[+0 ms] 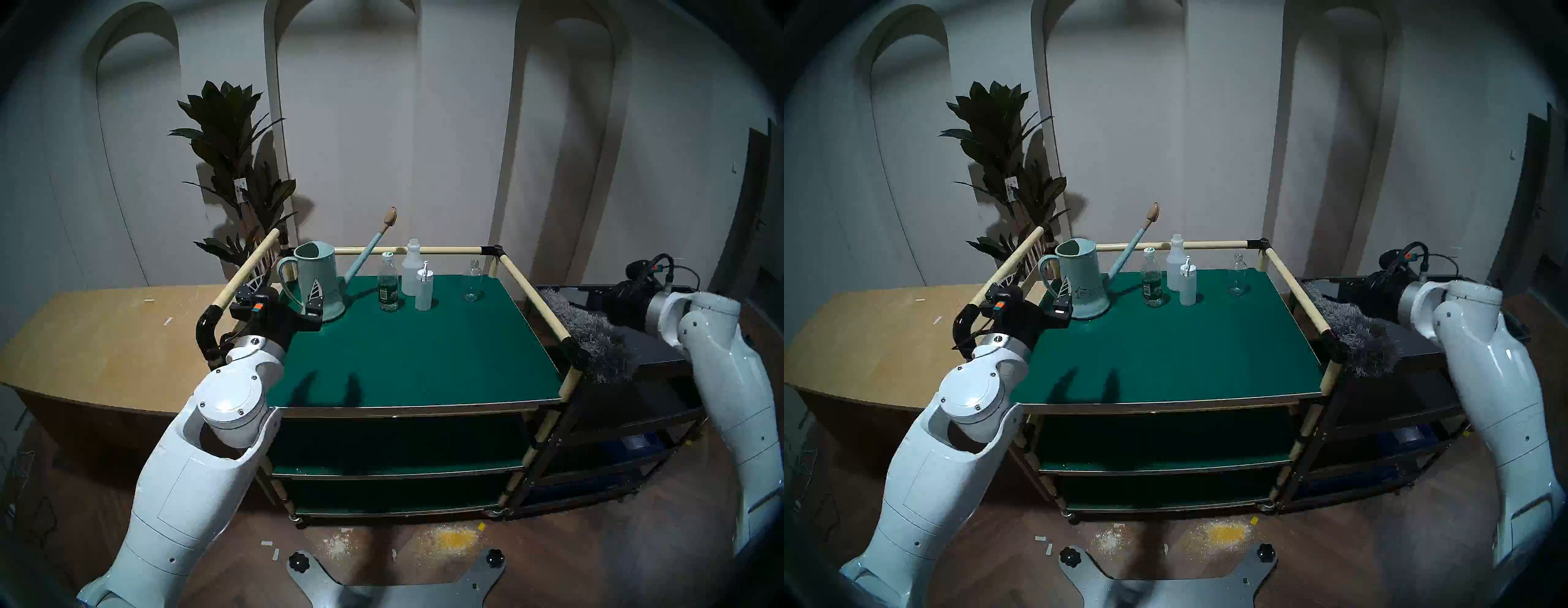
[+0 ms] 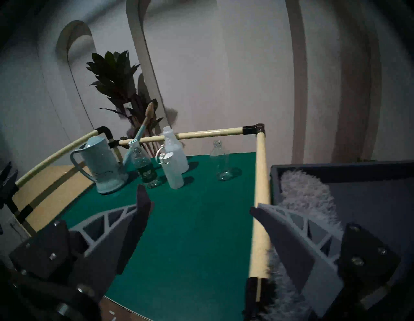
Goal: Dust the shelf with the duster
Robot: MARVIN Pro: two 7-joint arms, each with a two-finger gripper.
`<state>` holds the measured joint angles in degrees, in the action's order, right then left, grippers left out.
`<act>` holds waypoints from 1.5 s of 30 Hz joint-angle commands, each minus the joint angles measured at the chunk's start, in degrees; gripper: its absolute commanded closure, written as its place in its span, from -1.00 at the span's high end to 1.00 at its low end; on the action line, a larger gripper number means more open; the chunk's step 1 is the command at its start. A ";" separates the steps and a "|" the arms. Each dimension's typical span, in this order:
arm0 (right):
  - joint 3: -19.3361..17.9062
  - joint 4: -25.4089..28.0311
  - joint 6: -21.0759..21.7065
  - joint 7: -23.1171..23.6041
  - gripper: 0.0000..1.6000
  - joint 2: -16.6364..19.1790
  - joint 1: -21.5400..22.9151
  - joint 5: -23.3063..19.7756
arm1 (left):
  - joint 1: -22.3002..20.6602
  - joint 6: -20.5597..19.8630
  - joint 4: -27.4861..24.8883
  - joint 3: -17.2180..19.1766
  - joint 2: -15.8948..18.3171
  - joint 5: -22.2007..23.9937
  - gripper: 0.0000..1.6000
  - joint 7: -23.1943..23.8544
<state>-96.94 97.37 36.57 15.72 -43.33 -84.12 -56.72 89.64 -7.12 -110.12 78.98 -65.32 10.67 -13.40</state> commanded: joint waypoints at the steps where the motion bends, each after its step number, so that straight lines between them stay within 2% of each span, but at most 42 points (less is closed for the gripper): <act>1: 0.68 4.27 -6.50 -3.01 1.00 -6.42 -2.42 -2.79 | -2.20 1.29 -0.22 0.54 0.91 -0.81 1.00 0.63; 5: 0.76 6.52 -10.47 -5.75 1.00 -9.88 -3.41 -2.75 | -2.37 1.59 0.02 0.72 1.05 -0.85 1.00 1.10; 6: 1.31 7.14 -9.88 -6.47 1.00 -9.18 -3.65 -2.96 | -2.35 1.58 0.09 0.80 1.05 -0.76 1.00 1.20; 7: 1.33 7.73 -11.91 -7.59 1.00 -10.98 -4.15 -2.25 | -2.31 1.64 0.25 0.88 0.96 -0.60 1.00 1.30; 9: 2.24 8.69 -12.51 -9.07 1.00 -11.38 -4.77 -1.84 | -2.14 1.78 0.60 0.92 0.98 -0.47 1.00 1.59; 11: 2.90 9.55 -15.35 -10.98 1.00 -13.76 -5.65 -0.66 | -1.89 2.04 1.06 0.91 0.97 -0.21 1.00 2.03; 15: 5.70 10.47 -18.14 -14.49 1.00 -15.66 -6.87 0.91 | -1.44 2.81 2.23 0.83 1.13 0.39 1.00 3.27; 21: 9.95 10.82 -23.11 -20.06 1.00 -19.45 -7.12 4.91 | -1.79 3.72 3.82 1.89 0.29 4.13 1.00 5.25; 27: 13.30 10.11 -29.18 -25.24 1.00 -24.00 -6.43 10.40 | -2.55 4.40 5.34 3.84 -1.14 10.32 1.00 7.54; 34: 16.18 8.83 -33.83 -30.86 1.00 -27.65 -5.21 17.35 | -2.95 5.02 6.93 4.61 -0.99 14.41 1.00 10.61; 35: 16.77 8.18 -36.22 -31.71 1.00 -28.60 -5.16 18.97 | -3.05 5.10 7.22 4.64 -0.95 14.98 1.00 11.23; 36: 17.09 8.11 -35.25 -32.29 1.00 -28.60 -4.84 19.70 | -3.12 5.19 7.42 4.64 -0.96 15.33 1.00 11.60; 37: 17.43 7.53 -36.85 -32.92 1.00 -29.64 -4.75 21.24 | -3.22 5.31 7.72 4.63 -0.97 15.79 1.00 12.11; 44: 19.98 3.65 -43.63 -36.18 1.00 -32.55 -3.24 29.57 | -4.01 6.61 9.93 2.77 0.13 13.18 1.00 13.68; 45: 19.72 3.59 -42.78 -36.38 1.00 -33.05 -3.08 30.34 | -4.07 7.01 10.11 2.51 0.13 12.55 1.00 13.42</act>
<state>-77.97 101.96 -1.68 -18.91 -72.15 -89.53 -32.15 87.63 -2.22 -100.40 82.67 -66.09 25.88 -0.80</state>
